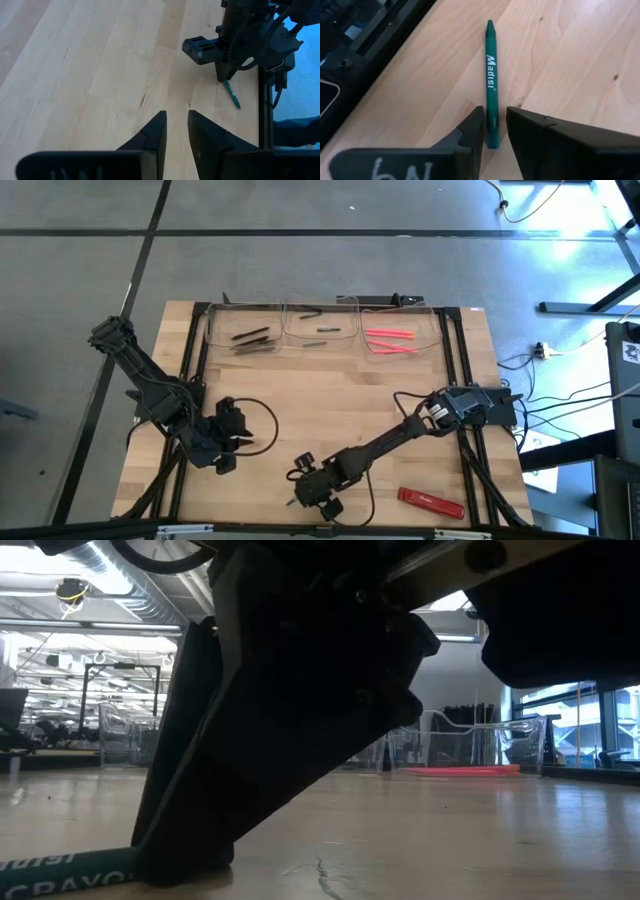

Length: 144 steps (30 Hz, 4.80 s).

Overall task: Sort crayons/erasers/pens/pencils in bins
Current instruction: Put the green crayon into the middle transparent bin, then return to Home Position

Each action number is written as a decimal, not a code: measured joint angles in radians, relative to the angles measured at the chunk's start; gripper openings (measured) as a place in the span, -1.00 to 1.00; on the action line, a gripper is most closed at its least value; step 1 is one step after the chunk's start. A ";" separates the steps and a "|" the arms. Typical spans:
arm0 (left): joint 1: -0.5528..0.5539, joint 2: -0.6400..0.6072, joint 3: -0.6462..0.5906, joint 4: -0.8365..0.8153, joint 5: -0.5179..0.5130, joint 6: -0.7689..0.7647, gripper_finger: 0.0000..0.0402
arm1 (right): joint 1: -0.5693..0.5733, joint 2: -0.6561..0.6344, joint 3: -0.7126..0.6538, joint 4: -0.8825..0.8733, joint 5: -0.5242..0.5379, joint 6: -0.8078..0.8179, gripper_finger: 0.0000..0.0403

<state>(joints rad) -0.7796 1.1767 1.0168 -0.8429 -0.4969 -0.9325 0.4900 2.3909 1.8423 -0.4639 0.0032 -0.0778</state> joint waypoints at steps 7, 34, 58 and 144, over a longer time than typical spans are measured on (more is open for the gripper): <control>0.000 0.000 0.000 0.000 0.000 0.000 -0.65 | 0.000 -0.003 0.002 -0.066 -0.009 0.013 -0.57; 0.000 0.000 0.000 0.000 0.000 -0.001 -0.65 | -0.005 -0.003 0.007 -0.077 -0.034 0.072 -0.87; 0.000 0.000 0.000 -0.002 0.020 0.002 -0.65 | -0.152 0.006 0.331 -0.401 -0.091 0.070 -0.86; 0.386 -0.362 0.000 -0.313 -0.356 0.148 -1.00 | -0.969 -0.176 0.478 -0.915 -0.079 -0.131 -0.95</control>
<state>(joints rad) -0.3940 0.8147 1.0164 -1.1556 -0.8526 -0.7847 -0.4791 2.2150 2.3205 -1.3785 -0.0761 -0.2088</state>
